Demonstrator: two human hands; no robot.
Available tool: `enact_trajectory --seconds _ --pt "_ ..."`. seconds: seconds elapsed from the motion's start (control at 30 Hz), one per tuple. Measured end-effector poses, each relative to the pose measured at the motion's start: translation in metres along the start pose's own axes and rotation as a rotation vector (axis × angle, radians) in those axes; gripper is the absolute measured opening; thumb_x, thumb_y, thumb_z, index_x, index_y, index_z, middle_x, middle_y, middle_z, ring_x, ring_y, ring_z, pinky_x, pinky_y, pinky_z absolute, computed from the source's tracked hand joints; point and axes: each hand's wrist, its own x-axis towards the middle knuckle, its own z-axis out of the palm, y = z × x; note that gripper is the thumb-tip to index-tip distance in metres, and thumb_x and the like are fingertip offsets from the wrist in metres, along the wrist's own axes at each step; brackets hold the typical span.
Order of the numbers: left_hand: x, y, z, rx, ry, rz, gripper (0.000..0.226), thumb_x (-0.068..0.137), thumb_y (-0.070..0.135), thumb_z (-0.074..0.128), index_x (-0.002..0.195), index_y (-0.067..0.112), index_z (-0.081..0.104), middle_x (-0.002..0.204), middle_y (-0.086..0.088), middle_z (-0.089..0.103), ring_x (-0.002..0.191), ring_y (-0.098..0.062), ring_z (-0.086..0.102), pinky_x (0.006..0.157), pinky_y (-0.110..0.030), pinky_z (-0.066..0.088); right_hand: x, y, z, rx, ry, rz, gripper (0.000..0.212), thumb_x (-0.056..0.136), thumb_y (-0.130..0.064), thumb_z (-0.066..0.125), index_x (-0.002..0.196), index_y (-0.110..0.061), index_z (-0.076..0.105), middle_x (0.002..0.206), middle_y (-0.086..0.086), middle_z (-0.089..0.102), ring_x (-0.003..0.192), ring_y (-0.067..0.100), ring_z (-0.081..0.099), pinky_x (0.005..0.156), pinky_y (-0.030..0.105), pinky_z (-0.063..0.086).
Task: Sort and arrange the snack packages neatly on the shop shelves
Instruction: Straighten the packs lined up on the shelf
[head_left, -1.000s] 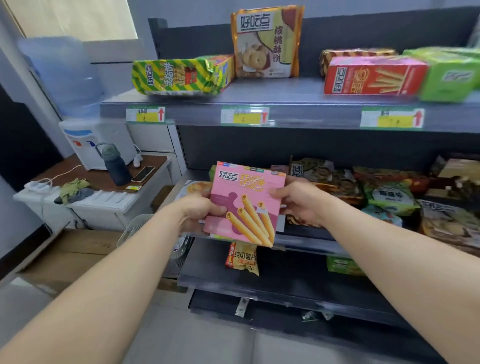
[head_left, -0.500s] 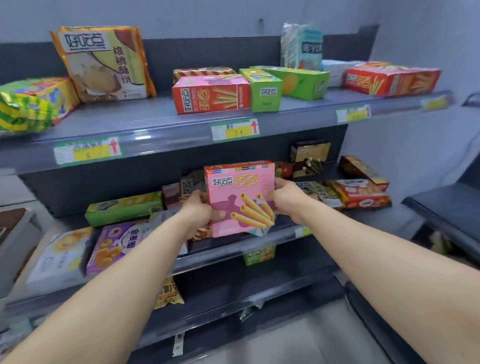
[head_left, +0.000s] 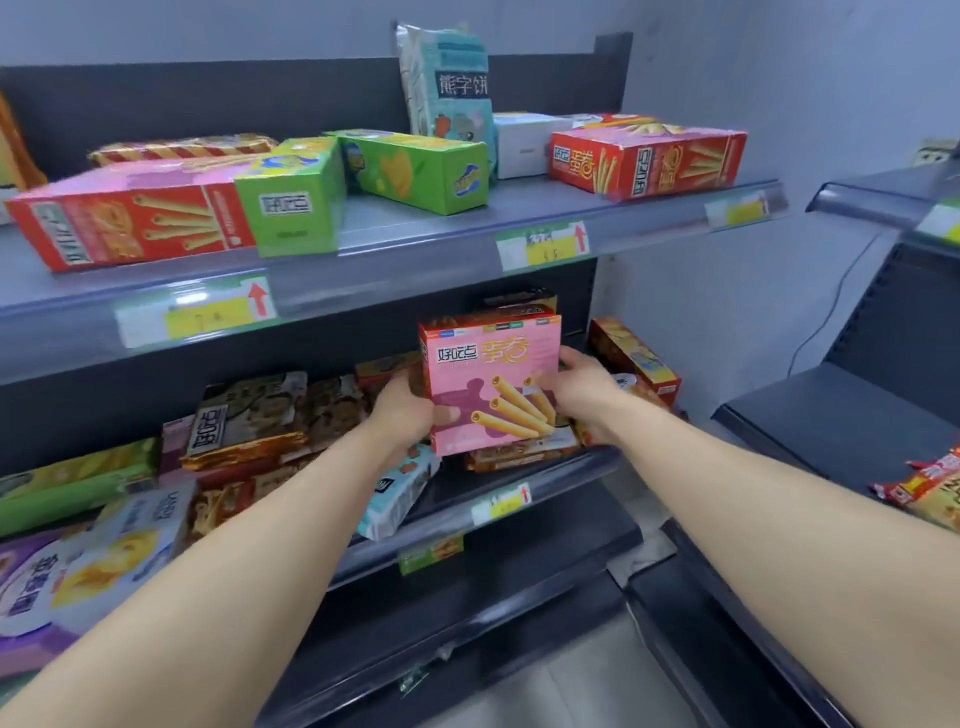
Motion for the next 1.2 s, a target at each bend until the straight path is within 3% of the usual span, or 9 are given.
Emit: enact_trajectory --seconds 0.23,0.4,0.43,0.5,0.53,0.63,0.8,0.93,1.2 --pt "0.078 0.013 0.085 -0.093 0.075 -0.007 0.056 0.073 -0.002 0.074 0.124 0.012 0.054 0.120 -0.012 0.064 0.105 -0.030 0.063 0.093 -0.048 0.051 0.086 0.025 -0.066 0.005 -0.002 -0.053 0.034 0.094 -0.013 0.050 0.128 -0.014 0.056 0.120 0.002 0.063 0.104 0.018 0.060 0.093 0.030 0.049" --pt "0.115 0.015 0.122 -0.095 0.158 0.020 0.057 0.077 0.002 0.072 0.129 0.013 0.053 0.123 -0.011 0.064 0.108 -0.028 0.063 0.095 -0.047 0.050 0.135 0.040 -0.083 -0.053 0.088 -0.067 0.030 0.098 -0.017 0.044 0.123 -0.005 0.057 0.109 0.010 0.064 0.096 0.020 0.059 0.052 0.008 0.039" --pt "0.121 0.014 0.129 -0.115 0.171 0.020 0.057 0.078 0.001 0.071 0.130 0.013 0.053 0.123 -0.011 0.064 0.107 -0.028 0.063 0.094 -0.046 0.051 0.144 0.042 -0.084 -0.033 0.077 -0.052 0.030 0.099 -0.017 0.044 0.123 -0.004 0.056 0.113 0.014 0.064 0.103 0.025 0.061 0.060 0.007 0.044" --pt "0.135 0.013 0.139 -0.127 0.192 0.031 0.055 0.080 0.000 0.069 0.130 0.015 0.054 0.122 -0.009 0.064 0.107 -0.025 0.063 0.095 -0.044 0.051 0.163 0.043 -0.085 -0.007 0.050 -0.034 0.031 0.099 -0.021 0.041 0.123 -0.006 0.055 0.119 0.016 0.063 0.109 0.031 0.060 0.086 0.028 0.051" --pt "0.143 0.012 0.143 -0.145 0.191 0.036 0.053 0.081 -0.001 0.067 0.130 0.016 0.055 0.122 -0.008 0.065 0.107 -0.024 0.063 0.097 -0.042 0.050 0.172 0.044 -0.084 -0.017 0.048 -0.032 0.032 0.100 -0.025 0.040 0.122 -0.008 0.055 0.119 0.015 0.063 0.104 0.029 0.061 0.089 0.035 0.050" --pt "0.167 0.008 0.152 -0.181 0.184 0.026 0.055 0.084 -0.003 0.063 0.133 0.020 0.052 0.126 -0.006 0.063 0.113 -0.022 0.060 0.101 -0.041 0.047 0.199 0.048 -0.080 -0.029 0.061 -0.054 0.032 0.098 -0.028 0.038 0.122 -0.015 0.056 0.116 0.007 0.064 0.096 0.020 0.058 0.086 0.030 0.045" --pt "0.199 -0.006 0.157 -0.098 0.255 -0.022 0.060 0.085 0.003 0.063 0.139 0.022 0.046 0.129 -0.006 0.060 0.117 -0.024 0.057 0.101 -0.041 0.046 0.228 0.068 -0.067 0.082 -0.104 -0.047 0.024 0.096 -0.021 0.042 0.113 -0.020 0.059 0.111 -0.001 0.068 0.108 0.020 0.061 0.104 0.046 0.042" --pt "0.214 -0.022 0.155 -0.075 0.288 -0.059 0.055 0.086 0.004 0.063 0.137 0.019 0.049 0.123 -0.006 0.063 0.109 -0.023 0.062 0.093 -0.034 0.051 0.243 0.085 -0.056 0.123 -0.140 -0.021 0.024 0.094 -0.015 0.045 0.102 -0.029 0.062 0.101 -0.011 0.068 0.107 0.017 0.062 0.098 0.035 0.047" --pt "0.223 -0.030 0.154 -0.085 0.327 -0.151 0.036 0.090 0.010 0.059 0.126 0.014 0.057 0.121 -0.009 0.064 0.106 -0.027 0.063 0.096 -0.042 0.050 0.257 0.099 -0.044 0.042 -0.173 0.034 0.035 0.097 -0.013 0.044 0.132 -0.016 0.045 0.128 0.004 0.059 0.119 0.023 0.054 0.104 0.042 0.043"
